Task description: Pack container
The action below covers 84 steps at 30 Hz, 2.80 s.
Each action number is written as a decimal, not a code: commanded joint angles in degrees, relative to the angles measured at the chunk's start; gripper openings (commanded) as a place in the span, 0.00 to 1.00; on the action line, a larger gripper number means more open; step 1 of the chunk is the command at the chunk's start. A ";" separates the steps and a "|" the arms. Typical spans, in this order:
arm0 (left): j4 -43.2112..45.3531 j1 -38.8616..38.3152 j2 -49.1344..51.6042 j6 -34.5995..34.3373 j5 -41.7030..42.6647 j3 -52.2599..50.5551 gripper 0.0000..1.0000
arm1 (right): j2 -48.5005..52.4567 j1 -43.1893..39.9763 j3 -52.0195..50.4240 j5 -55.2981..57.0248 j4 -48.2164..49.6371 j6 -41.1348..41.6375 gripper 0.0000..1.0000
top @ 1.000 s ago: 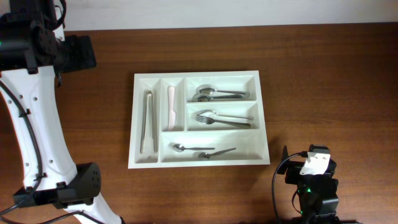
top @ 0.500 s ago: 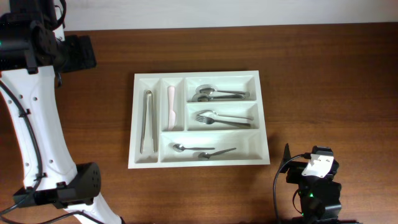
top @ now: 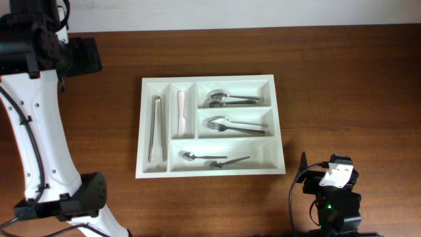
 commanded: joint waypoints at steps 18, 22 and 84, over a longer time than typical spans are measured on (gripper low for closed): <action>50.71 -0.17 -50.53 0.48 -3.96 -61.75 0.99 | -0.63 -0.37 -0.52 0.26 0.17 0.66 0.99; 53.16 -0.17 -60.94 0.48 -3.96 -75.93 0.99 | -0.63 -0.37 -0.52 0.28 0.17 0.66 0.99; 75.06 -1.97 -109.85 -0.11 -1.60 -140.56 0.99 | -0.63 -0.37 -0.52 0.28 0.17 0.68 0.99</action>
